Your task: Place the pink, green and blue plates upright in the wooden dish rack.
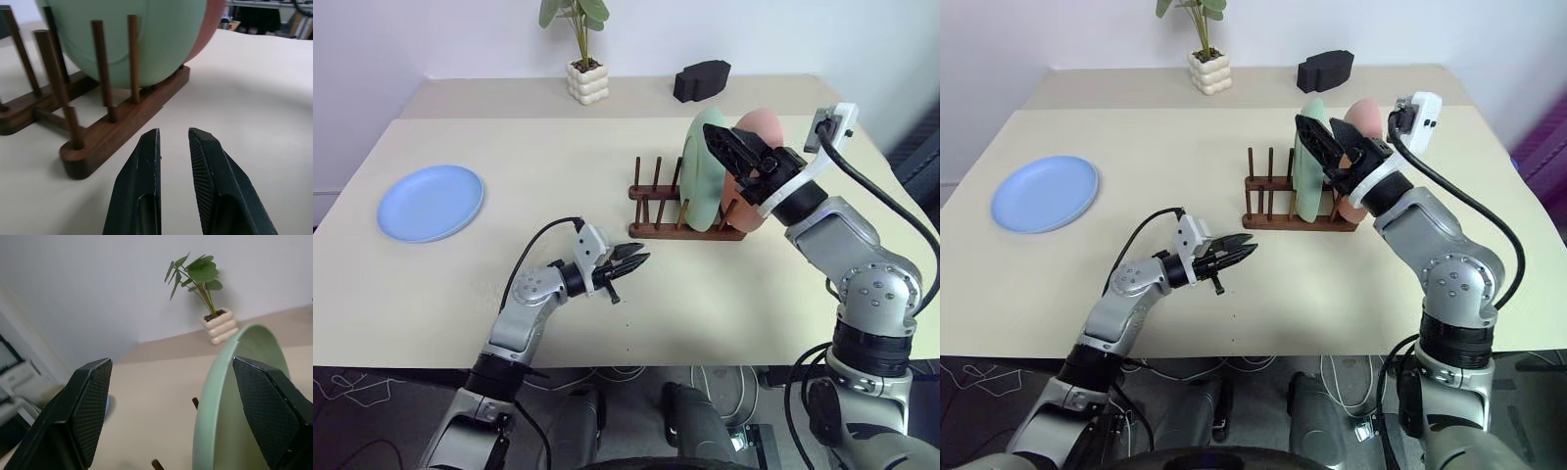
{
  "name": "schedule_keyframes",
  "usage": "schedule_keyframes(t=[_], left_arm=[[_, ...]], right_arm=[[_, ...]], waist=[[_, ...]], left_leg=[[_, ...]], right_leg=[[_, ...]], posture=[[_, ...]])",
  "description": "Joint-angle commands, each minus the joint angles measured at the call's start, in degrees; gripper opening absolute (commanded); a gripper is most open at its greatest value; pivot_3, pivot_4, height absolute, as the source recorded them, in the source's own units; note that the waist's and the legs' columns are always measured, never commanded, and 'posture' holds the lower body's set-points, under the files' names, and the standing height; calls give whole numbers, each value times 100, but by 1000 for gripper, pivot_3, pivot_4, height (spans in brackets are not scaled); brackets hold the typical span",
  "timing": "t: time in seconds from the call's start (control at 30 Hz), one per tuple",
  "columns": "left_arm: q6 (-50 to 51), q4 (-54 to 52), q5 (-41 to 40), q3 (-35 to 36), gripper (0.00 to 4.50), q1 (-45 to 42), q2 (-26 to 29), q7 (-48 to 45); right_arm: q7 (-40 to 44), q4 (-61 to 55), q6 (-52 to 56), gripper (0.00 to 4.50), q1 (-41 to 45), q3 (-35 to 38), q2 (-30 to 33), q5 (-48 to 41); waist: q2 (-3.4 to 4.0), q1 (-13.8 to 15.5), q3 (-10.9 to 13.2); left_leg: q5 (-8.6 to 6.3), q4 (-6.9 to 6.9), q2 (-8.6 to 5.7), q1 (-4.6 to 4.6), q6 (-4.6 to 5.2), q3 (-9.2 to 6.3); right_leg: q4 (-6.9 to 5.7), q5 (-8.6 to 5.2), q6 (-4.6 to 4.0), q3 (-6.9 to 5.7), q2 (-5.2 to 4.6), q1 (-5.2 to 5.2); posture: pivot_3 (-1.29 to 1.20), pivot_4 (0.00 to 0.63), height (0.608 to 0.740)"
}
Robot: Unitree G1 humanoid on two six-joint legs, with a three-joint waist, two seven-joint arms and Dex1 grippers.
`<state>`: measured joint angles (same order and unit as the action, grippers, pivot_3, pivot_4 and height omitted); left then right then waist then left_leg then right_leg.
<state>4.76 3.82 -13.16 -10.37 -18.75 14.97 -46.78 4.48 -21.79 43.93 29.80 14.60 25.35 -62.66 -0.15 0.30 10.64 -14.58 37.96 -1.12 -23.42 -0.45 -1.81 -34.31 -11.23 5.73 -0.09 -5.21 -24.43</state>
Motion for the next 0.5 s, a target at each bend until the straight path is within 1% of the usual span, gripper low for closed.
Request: schedule_keyframes(t=[0.03,0.13,0.17,0.2,0.27,0.33,0.37,0.43,0.5], left_arm=[[12,-342,-155,223,933,23,113,29],[448,-457,-529,550,933,17,230,42],[577,-515,-667,732,933,8,298,78],[873,-526,-879,1002,1167,-60,372,213],[1192,-412,-1048,1486,1799,-259,519,596],[1250,-226,-1018,1837,2735,-465,646,954],[1262,-183,-1011,1935,3281,-523,676,1049],[1253,138,-717,2289,4391,-845,904,1648],[1293,575,-363,2663,4458,-1229,1171,2517]], right_arm=[[312,-512,-14,3967,94,7,536,331],[735,-649,-243,3967,62,-42,1107,904],[1039,-710,-535,3967,50,-187,1438,1418],[1319,-750,-758,4003,70,-323,1710,1812],[1737,-796,-1109,4021,175,-620,2006,2322],[2034,-839,-1324,4021,304,-980,2087,2677],[2142,-847,-1401,4021,338,-1096,2089,2818],[2386,-861,-1540,4021,520,-1542,1911,3078],[2582,-796,-1696,4021,691,-1978,1712,3392]], waist=[[0,6,0],[-1,11,1],[0,10,1],[0,6,3],[-5,-10,5],[-8,-44,7],[-8,-64,7],[-10,-86,9],[-33,-113,22]], left_leg=[[0,0,0,-1,0,0],[-1,-1,1,-3,1,-1],[-1,-1,1,-3,1,0],[-1,0,1,-3,1,1],[-1,-1,1,-4,1,0],[-1,-2,5,-4,1,-1],[-1,-2,6,-3,1,-3],[-1,-2,6,-3,1,-4],[-1,-3,5,-3,1,-4]], right_leg=[[1,0,0,0,0,-1],[5,0,0,0,0,-1],[5,0,0,0,0,-1],[5,-1,0,0,0,-2],[5,-2,1,-3,1,-5],[5,-13,20,-4,9,-7],[3,-13,20,-4,12,-7],[3,-13,21,-4,12,-6],[2,-5,14,-3,13,-7]], posture=[[0,150,737],[0,150,737],[0,150,737],[0,150,737],[0,150,737],[0,150,737],[0,150,737],[0,150,737],[0,150,737]])
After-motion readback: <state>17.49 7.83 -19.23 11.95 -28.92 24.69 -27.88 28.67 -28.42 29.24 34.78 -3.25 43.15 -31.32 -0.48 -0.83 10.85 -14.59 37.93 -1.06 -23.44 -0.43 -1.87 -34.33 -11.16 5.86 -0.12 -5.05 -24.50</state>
